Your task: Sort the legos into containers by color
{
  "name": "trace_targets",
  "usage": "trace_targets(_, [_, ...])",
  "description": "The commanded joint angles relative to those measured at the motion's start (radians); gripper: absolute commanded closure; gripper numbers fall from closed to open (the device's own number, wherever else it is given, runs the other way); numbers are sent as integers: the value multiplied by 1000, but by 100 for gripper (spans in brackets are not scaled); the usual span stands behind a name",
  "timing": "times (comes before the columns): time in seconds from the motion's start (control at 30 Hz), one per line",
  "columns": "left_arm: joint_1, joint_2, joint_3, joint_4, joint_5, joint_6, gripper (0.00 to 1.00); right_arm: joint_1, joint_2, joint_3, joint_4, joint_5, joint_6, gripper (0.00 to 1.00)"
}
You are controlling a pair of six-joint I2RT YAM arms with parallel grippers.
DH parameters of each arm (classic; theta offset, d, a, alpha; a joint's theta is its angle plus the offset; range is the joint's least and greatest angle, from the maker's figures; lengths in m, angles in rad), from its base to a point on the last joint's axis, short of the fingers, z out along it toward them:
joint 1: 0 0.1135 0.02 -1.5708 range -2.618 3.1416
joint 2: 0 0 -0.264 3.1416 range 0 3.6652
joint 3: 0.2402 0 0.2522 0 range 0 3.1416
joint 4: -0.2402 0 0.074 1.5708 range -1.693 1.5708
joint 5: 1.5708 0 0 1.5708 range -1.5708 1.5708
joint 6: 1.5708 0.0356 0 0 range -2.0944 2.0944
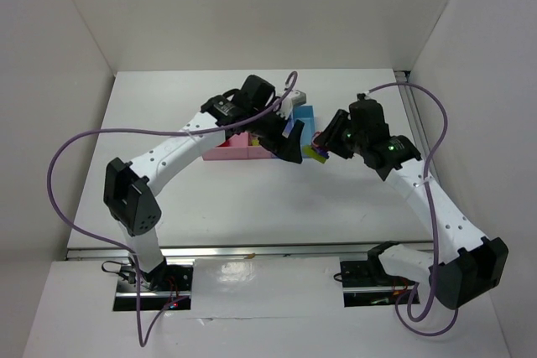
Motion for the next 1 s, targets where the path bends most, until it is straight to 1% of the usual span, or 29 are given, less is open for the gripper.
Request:
trace_targets(0.0, [-28,-49,45,9,115,36,8,-1,1,29,13,-58,-45,74])
trace_targets(0.13, [-51,-49,35,50,115,26,8,-1,1,38,22,-78,-35,74])
trace_targets(0.2, [-51,-58,13,103,139,-13,8,-1,1,38,31,-87,-35,74])
trace_targets(0.3, [-61,-35,12,127,148,-39,8,-1,1,50,31,-107,-35,74])
trace_targets(0.47, [-61,-8,3,199,159,-71,13,-1,1,60,31,-116,-35,74])
trace_targets(0.53, [-61,3,3,199,159,-71,16,-1,-8,60,31,-116,-35,74])
trace_targets(0.77, [-61,2,-17,199,130,-62,17,-1,-18,69,13,-116,-35,74])
trace_targets(0.9, [-51,-8,-37,190,103,-53,9,-1,-28,69,2,-116,-35,74])
trace_targets(0.97, [-51,-8,-37,190,102,-53,8,-1,-38,81,2,-116,-35,74])
